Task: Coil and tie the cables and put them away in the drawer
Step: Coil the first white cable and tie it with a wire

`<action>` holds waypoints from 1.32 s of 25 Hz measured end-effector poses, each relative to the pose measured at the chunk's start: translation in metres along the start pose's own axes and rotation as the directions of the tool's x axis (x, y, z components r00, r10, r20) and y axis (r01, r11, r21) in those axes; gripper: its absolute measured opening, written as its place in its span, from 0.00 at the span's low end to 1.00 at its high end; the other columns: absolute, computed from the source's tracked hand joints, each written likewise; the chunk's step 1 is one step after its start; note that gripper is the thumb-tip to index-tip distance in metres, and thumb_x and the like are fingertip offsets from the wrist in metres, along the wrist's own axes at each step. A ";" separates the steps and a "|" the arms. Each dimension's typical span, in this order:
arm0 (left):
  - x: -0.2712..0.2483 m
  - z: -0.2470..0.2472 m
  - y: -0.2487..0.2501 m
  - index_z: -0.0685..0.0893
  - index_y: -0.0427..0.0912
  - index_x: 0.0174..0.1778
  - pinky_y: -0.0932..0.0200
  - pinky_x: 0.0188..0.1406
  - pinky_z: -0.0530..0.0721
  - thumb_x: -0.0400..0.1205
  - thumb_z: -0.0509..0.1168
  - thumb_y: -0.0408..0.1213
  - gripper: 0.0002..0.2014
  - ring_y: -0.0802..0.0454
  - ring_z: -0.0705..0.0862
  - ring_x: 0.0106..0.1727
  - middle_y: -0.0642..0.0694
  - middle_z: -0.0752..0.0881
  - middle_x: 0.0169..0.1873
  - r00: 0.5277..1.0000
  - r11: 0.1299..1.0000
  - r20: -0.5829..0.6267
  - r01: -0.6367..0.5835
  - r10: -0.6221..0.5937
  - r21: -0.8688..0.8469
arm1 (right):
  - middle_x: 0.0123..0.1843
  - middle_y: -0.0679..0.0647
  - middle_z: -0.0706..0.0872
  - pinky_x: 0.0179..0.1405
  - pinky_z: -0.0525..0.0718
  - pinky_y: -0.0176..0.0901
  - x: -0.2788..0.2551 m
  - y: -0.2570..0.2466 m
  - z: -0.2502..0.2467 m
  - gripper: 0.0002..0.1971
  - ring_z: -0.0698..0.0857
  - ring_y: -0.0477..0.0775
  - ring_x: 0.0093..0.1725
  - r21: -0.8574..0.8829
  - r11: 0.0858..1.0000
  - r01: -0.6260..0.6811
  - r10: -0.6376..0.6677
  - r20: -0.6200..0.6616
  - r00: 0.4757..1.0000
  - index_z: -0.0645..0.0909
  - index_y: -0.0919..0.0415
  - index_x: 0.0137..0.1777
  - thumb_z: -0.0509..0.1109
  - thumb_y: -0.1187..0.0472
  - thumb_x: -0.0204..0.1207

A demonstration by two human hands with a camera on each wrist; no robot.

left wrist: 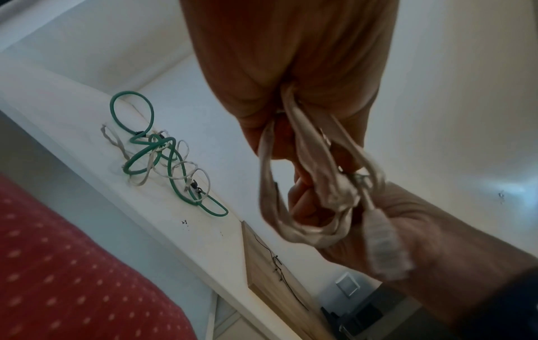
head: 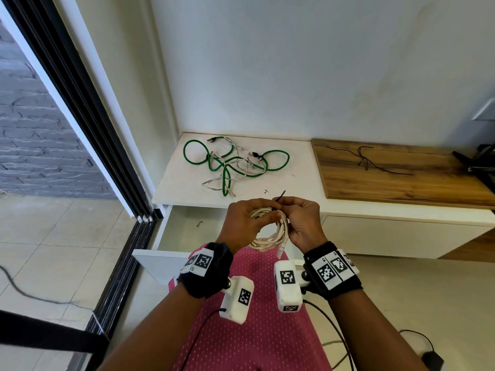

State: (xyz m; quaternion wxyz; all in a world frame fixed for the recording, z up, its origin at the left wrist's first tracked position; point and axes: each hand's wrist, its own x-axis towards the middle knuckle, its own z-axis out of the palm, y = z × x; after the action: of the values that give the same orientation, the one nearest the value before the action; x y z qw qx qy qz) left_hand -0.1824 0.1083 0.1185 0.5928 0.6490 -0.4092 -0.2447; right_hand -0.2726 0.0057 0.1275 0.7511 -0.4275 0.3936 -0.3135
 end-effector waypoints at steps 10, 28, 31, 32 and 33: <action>-0.002 0.009 0.005 0.87 0.42 0.46 0.69 0.32 0.79 0.75 0.72 0.28 0.07 0.59 0.85 0.31 0.52 0.89 0.31 0.994 0.993 -0.106 0.029 -0.040 -0.111 | 0.39 0.64 0.90 0.38 0.88 0.44 0.000 -0.009 -0.006 0.06 0.89 0.58 0.37 -0.159 0.916 0.369 -0.339 0.187 0.922 0.88 0.70 0.43 0.72 0.79 0.70; 0.004 -0.003 0.011 0.89 0.41 0.47 0.66 0.25 0.78 0.75 0.73 0.30 0.07 0.58 0.80 0.25 0.44 0.89 0.33 0.995 0.997 -0.071 0.065 -0.068 -0.043 | 0.45 0.58 0.91 0.38 0.91 0.48 0.005 -0.029 -0.037 0.10 0.90 0.51 0.42 -0.369 0.303 0.879 -0.578 0.662 0.478 0.89 0.65 0.50 0.76 0.62 0.72; 0.001 -0.004 0.012 0.88 0.42 0.47 0.62 0.24 0.79 0.75 0.73 0.31 0.06 0.54 0.77 0.23 0.41 0.88 0.31 0.995 0.998 -0.084 0.051 -0.054 -0.040 | 0.42 0.58 0.91 0.36 0.88 0.33 0.000 -0.031 -0.037 0.09 0.89 0.50 0.38 -0.388 0.037 0.921 -0.576 0.745 0.337 0.90 0.68 0.47 0.75 0.63 0.72; 0.001 -0.005 0.011 0.88 0.41 0.48 0.62 0.24 0.79 0.75 0.73 0.31 0.07 0.54 0.77 0.23 0.41 0.88 0.31 0.995 0.998 -0.086 0.044 -0.047 -0.035 | 0.41 0.59 0.91 0.35 0.86 0.31 -0.001 -0.032 -0.036 0.08 0.88 0.50 0.37 -0.394 -0.028 0.919 -0.567 0.763 0.310 0.90 0.68 0.47 0.75 0.64 0.72; 0.001 -0.005 0.011 0.88 0.40 0.48 0.62 0.24 0.79 0.75 0.73 0.31 0.07 0.54 0.77 0.23 0.41 0.88 0.31 0.995 0.999 -0.090 0.043 -0.045 -0.030 | 0.41 0.59 0.91 0.35 0.86 0.31 -0.002 -0.033 -0.036 0.07 0.88 0.50 0.36 -0.401 -0.076 0.913 -0.552 0.780 0.296 0.90 0.67 0.46 0.74 0.64 0.72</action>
State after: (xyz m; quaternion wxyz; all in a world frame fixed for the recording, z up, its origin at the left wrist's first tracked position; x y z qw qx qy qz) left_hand -0.1807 0.1112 0.1302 0.6142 0.6600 -0.3641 -0.2336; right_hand -0.3091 -0.0218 0.1456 0.1873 -0.9142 0.0209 -0.3588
